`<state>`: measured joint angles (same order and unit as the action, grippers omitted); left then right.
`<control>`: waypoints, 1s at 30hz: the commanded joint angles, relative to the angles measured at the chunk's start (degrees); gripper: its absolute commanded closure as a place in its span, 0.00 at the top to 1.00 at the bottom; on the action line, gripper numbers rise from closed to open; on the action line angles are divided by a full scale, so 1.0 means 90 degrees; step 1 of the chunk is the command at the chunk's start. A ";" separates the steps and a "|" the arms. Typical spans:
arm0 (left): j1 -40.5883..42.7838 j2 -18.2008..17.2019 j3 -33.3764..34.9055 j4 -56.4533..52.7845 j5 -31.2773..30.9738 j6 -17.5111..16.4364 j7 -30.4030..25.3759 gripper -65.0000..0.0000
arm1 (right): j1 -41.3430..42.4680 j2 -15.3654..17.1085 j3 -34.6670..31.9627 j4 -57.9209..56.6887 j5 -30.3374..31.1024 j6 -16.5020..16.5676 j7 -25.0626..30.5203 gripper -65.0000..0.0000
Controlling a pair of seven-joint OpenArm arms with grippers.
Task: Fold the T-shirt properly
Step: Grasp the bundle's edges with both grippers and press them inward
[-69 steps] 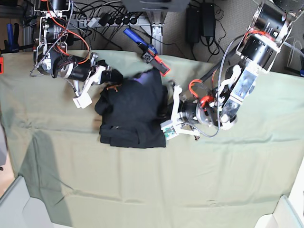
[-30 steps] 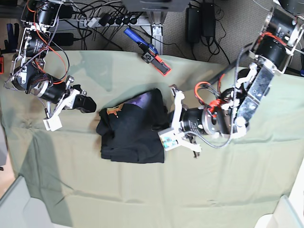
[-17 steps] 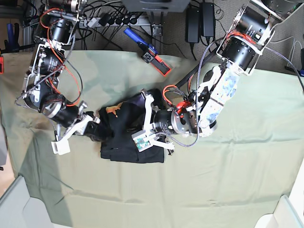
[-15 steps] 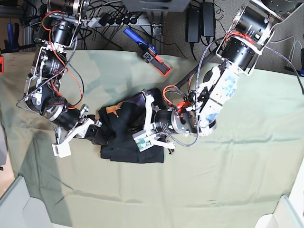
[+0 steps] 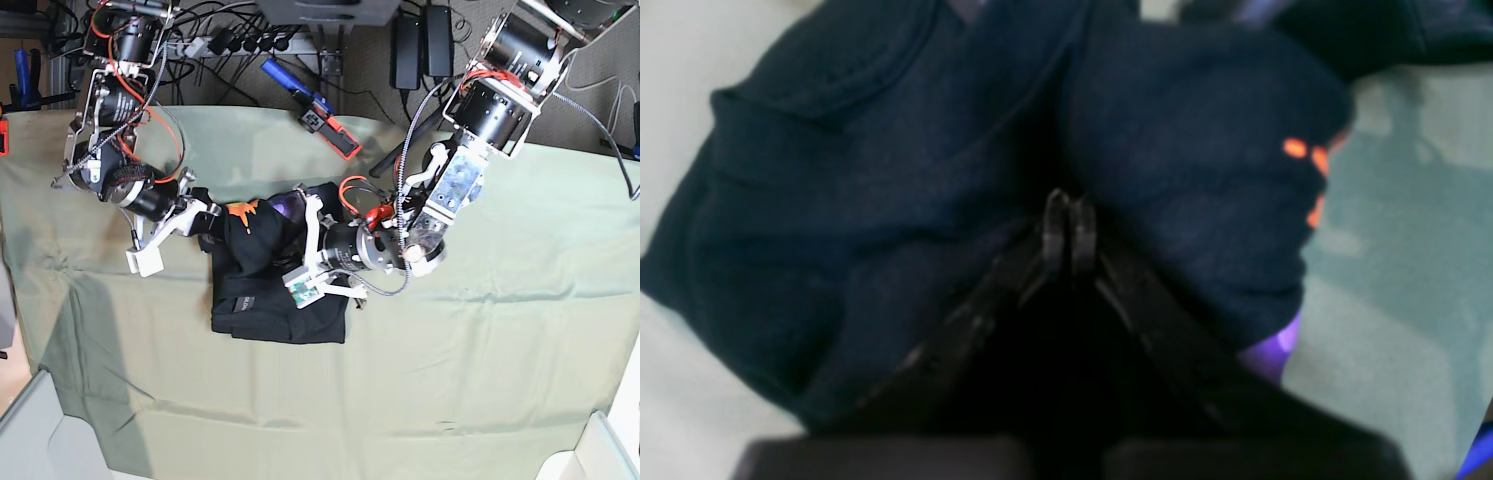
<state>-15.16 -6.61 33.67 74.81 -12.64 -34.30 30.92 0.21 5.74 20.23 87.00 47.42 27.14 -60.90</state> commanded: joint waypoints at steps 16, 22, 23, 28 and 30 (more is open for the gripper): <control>-0.0146 0.0238 -0.0029 -0.0493 0.0270 0.0131 -0.0214 0.00 | 0.0007 0.0119 0.0092 0.0588 0.0168 0.0629 -0.0070 0.00; -0.0109 0.0272 -0.0029 -0.0483 -0.0044 0.0180 0.0160 0.00 | 0.0007 0.0119 0.0253 0.0597 0.0163 0.0629 -0.0068 0.00; -0.0092 0.0304 -0.0029 -0.0481 -0.0044 0.0180 0.0197 0.00 | 0.0007 0.0119 0.0277 0.0597 0.0163 0.0629 -0.0068 0.00; -0.0112 0.0447 -0.0029 -0.0177 -0.0046 0.0189 0.0308 0.00 | 0.0007 0.0119 0.0498 0.0597 0.0165 0.0629 -0.0066 0.00; -0.0114 0.0471 -0.0029 0.0029 -0.0051 0.0192 0.0437 0.00 | 0.0010 0.0119 0.0578 0.0597 0.0175 0.0629 -0.0066 0.00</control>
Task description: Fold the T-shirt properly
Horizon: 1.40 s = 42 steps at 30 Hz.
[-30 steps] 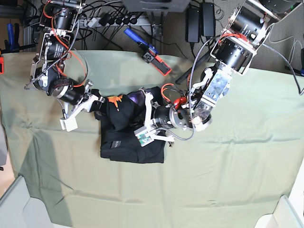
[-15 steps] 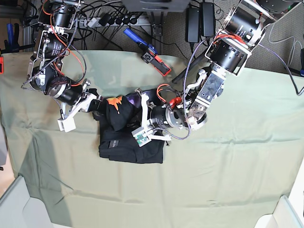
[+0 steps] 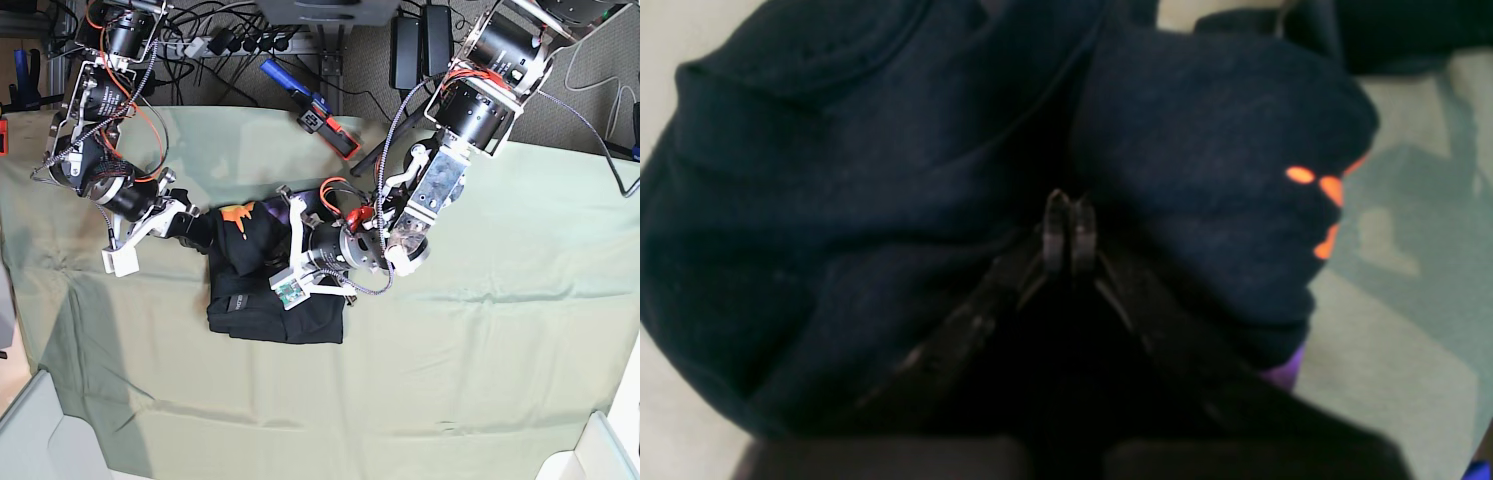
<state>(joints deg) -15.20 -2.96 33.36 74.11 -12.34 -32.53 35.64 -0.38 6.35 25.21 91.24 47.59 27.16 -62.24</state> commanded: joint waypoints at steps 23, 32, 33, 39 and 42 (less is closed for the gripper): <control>-0.0061 -0.0962 -0.0522 0.2543 -0.1069 -0.0005 0.0712 0.00 | 0.0070 0.0702 0.0078 0.0124 0.0163 0.0629 0.0175 0.00; 0.0270 -0.2057 -0.2042 0.2596 -0.1780 -0.0034 0.1015 0.00 | -0.0155 0.1069 0.0078 0.0131 0.0386 0.0634 0.0010 0.00; 0.0367 -0.2166 -0.2246 0.2630 -0.1885 -0.0087 0.1069 0.00 | -0.0231 0.1129 0.0078 0.0134 0.0427 0.0636 -0.0029 0.00; 0.1256 -0.2708 -0.3638 0.2907 -0.2293 -0.0372 0.1158 0.00 | -0.0733 0.1486 0.0080 0.0257 0.0668 0.0680 -0.0085 0.00; 0.1664 -0.2812 -0.4330 0.2914 -0.2560 -0.0585 0.1348 0.00 | -0.1015 0.1593 0.0078 0.0418 0.0668 0.0682 -0.0097 0.00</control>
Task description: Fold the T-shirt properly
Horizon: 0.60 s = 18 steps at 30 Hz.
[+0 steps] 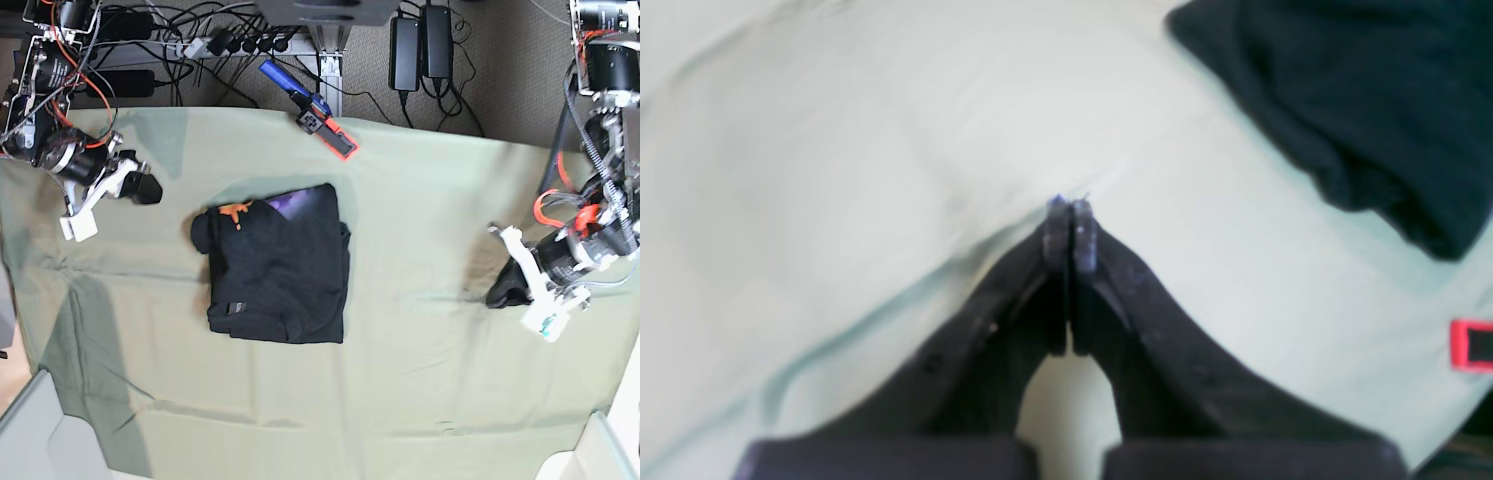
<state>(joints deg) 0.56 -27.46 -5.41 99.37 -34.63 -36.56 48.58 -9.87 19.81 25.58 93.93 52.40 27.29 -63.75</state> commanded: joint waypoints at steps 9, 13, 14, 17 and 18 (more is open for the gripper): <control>0.1345 -0.0338 -0.1562 0.0107 -0.0602 -0.0255 0.0253 0.00 | -0.1098 0.0248 0.0036 0.0155 0.0185 0.0665 -0.0044 0.00; 0.2052 -0.0335 -0.1841 0.0107 -0.0566 -0.0262 0.0253 0.00 | -0.1664 0.0248 0.0036 0.0155 0.0223 0.0665 -0.0044 0.00; 0.2217 -0.0333 -0.1843 0.0104 -0.0525 -0.0260 0.0253 0.00 | -0.1795 0.0248 0.0036 0.0153 0.0226 0.0665 -0.0044 0.00; 0.2718 -0.0287 -0.1841 0.0058 -0.0384 -0.0255 0.0250 0.00 | -0.2183 0.0240 0.0034 0.0153 0.0219 0.0665 -0.0041 0.00; 0.2858 -0.0279 -0.1841 -0.0007 -0.0386 -0.0255 0.0250 0.00 | -0.2300 0.0228 0.0034 0.0151 0.0194 0.0661 -0.0041 0.00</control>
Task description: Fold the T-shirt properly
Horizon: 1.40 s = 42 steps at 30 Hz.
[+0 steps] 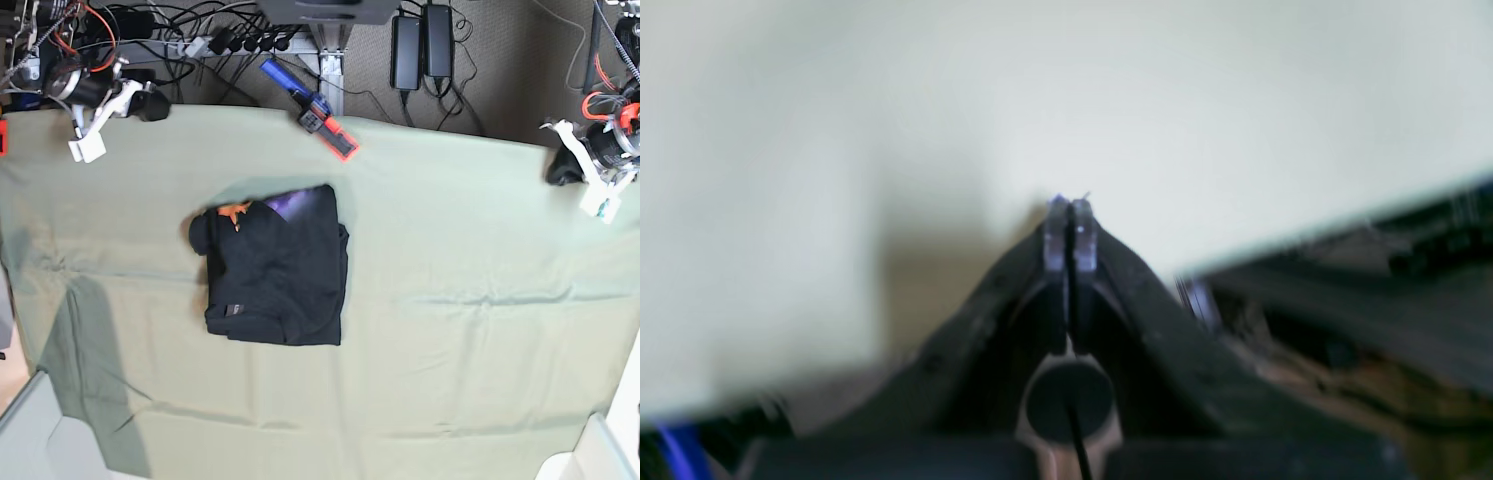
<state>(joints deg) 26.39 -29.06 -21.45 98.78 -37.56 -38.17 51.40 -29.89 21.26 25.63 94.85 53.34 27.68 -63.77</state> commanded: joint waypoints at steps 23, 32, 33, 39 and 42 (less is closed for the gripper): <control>0.0362 0.0092 0.0012 -0.3461 0.0454 0.0129 -0.0418 0.00 | -0.0561 -0.0401 0.0012 -0.1596 -0.0886 0.0563 0.0153 0.00; 0.0372 0.0194 0.0185 -0.4595 0.1287 0.0143 -0.0962 0.00 | -0.0563 -0.0464 0.0012 -0.3184 -0.1270 0.0493 0.0209 0.00; 0.0372 0.0194 0.0306 -0.4709 0.1511 0.0182 -0.1110 0.00 | -0.0563 -0.0464 0.0012 -0.3274 -0.1440 0.0495 0.0260 0.00; 0.0362 0.0194 0.1620 -0.5569 0.2395 0.0867 -0.2647 0.00 | -0.0561 -0.0461 0.0012 -0.3684 -0.2227 0.0493 0.0930 0.00; 0.0211 0.0267 0.2397 -0.6040 0.2489 0.1110 -0.3296 0.00 | -0.0522 -0.0498 0.0005 -0.3859 -0.2584 0.0444 0.1358 0.00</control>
<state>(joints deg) 28.18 -26.00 0.49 44.03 -15.05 -28.49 21.93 -34.15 16.16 25.39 59.94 30.04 27.57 -51.35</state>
